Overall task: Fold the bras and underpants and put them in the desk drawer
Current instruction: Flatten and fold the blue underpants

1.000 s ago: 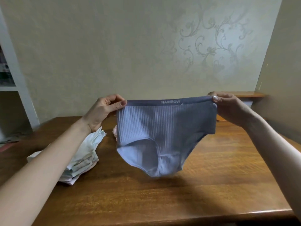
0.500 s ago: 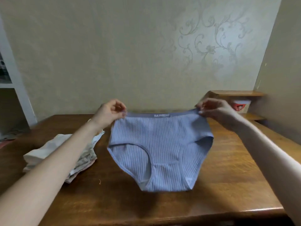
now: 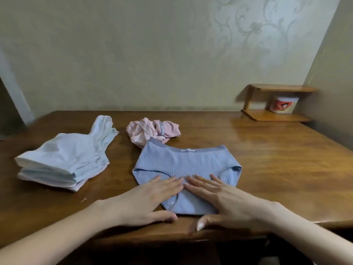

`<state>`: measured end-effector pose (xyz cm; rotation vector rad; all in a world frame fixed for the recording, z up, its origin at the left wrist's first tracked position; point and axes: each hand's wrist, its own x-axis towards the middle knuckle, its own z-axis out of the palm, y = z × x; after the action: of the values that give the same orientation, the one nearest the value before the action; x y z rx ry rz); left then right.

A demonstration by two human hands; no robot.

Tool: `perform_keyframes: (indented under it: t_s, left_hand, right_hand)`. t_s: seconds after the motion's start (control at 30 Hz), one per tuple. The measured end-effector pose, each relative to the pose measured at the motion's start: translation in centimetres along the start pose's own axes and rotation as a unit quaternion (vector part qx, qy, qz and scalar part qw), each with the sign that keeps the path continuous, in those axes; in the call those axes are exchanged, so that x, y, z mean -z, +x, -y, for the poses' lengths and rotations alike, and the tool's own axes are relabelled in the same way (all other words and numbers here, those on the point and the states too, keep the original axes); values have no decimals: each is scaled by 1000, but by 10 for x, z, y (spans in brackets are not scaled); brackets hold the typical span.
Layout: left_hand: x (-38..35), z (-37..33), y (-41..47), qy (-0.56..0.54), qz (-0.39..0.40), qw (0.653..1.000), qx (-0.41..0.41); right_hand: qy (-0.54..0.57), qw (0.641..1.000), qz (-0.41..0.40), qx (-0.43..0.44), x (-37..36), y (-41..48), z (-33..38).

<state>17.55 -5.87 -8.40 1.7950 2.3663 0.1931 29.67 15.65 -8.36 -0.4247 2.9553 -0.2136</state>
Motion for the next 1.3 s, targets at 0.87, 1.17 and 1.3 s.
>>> perform_keyframes:
  t_s: [0.87,1.17,1.3]
  left_hand:
    - [39,75,32,-209,-190,915,288]
    - [60,54,38,-344,-235,877,239]
    - [59,19,80,-351,-202,897,176]
  right_hand:
    - [-3,959,-277,-63,28,93,-57]
    - [59,994,-92,10,1,82,-35]
    - [209,912,-332,-116,33,68,-58]
